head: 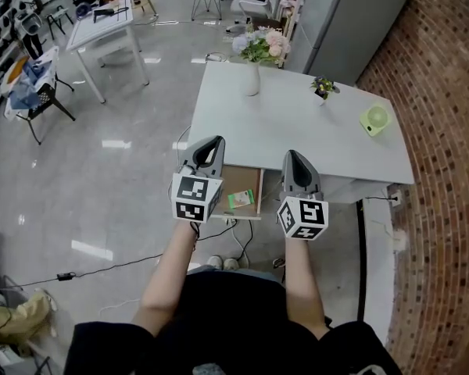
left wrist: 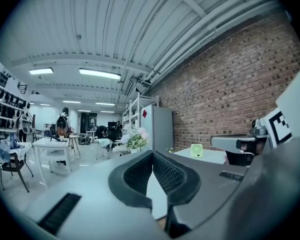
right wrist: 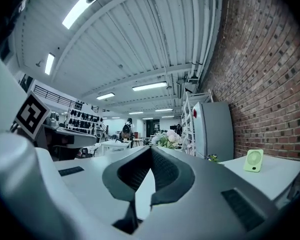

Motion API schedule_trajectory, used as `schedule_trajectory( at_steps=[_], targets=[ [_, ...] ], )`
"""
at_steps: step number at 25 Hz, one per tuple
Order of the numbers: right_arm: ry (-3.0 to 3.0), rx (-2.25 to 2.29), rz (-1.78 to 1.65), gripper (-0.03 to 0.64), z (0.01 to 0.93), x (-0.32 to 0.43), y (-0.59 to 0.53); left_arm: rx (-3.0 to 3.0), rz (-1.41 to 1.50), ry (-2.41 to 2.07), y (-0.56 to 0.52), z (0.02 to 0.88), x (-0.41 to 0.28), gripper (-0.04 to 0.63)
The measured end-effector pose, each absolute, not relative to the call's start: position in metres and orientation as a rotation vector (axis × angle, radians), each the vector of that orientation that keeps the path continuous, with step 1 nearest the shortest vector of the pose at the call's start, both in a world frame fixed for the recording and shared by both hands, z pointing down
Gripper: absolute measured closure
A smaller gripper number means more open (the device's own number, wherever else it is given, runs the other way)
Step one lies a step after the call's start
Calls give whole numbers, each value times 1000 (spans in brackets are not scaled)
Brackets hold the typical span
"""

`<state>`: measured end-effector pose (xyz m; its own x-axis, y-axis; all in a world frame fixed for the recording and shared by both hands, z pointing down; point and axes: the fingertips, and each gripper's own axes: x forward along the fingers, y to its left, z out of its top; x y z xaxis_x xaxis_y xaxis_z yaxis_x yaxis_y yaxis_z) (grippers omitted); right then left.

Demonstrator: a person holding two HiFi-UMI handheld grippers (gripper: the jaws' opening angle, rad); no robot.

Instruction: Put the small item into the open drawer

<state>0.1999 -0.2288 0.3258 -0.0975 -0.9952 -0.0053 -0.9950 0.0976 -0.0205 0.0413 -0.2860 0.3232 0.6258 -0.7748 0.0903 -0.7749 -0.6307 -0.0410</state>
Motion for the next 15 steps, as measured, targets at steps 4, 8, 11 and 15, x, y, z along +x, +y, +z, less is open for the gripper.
schedule_trajectory(
  at_steps=[4, 8, 11, 15],
  targets=[
    [2308, -2100, -28, 617, 325, 200, -229, 2827, 164, -1333, -284, 326, 44, 572],
    [2306, -2102, -42, 617, 328, 200, -228, 2820, 167, -1326, -283, 332, 43, 572],
    [2309, -2105, -50, 617, 331, 199, -229, 2810, 171, -1325, -284, 335, 41, 574],
    [2311, -2104, -61, 617, 332, 197, -230, 2803, 179, -1324, -285, 336, 38, 574]
  ],
)
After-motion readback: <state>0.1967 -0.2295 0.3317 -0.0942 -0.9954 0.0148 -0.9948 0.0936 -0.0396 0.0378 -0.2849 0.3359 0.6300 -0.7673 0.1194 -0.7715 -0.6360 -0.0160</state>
